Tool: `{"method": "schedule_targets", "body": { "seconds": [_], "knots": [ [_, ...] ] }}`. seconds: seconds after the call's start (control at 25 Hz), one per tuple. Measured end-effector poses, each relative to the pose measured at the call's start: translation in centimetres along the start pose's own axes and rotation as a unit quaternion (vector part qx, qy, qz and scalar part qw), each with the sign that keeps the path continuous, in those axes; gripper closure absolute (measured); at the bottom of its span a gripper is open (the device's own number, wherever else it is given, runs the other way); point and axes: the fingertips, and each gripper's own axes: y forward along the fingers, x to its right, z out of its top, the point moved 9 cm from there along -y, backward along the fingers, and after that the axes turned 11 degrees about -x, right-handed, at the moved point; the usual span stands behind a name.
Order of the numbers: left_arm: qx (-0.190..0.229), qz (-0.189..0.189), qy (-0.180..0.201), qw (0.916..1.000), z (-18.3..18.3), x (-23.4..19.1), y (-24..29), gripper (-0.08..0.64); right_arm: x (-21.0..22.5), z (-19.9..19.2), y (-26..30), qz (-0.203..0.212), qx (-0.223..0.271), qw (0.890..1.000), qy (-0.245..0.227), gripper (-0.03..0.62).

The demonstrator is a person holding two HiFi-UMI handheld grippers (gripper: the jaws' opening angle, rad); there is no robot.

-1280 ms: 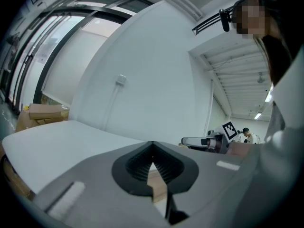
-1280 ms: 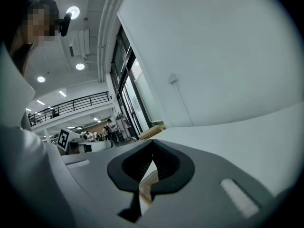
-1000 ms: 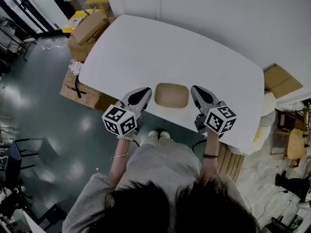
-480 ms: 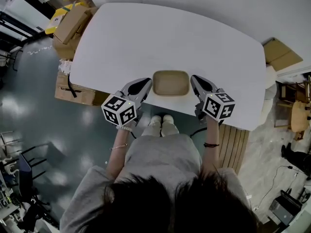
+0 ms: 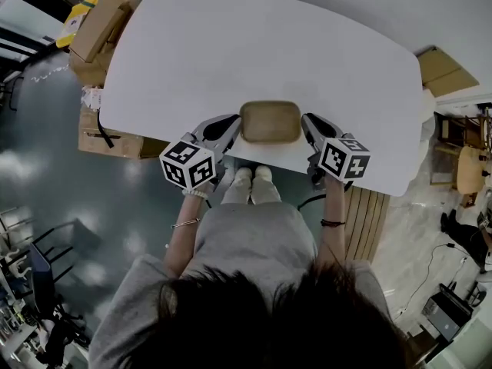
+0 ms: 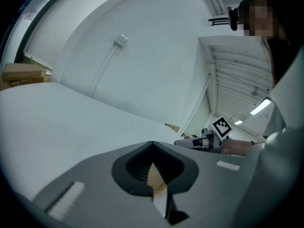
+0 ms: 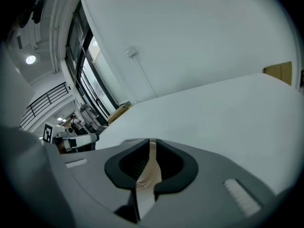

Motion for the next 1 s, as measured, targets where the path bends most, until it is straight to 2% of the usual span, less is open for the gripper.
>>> {"method": "schedule_targets", "body": {
  "seconds": [0.44,1.0],
  "knots": [
    [-0.01,-0.002,-0.014,0.9998,-0.9,-0.9,0.7,0.565,0.6,-1.3,1.4,-0.026,-0.026,0.999,0.026,0.483],
    [-0.017,0.005,-0.024,0.9996,-1.7,-0.9,0.9,0.565,1.2,-2.1,2.3,-0.026,-0.039,0.998,0.049,0.493]
  ]
}}
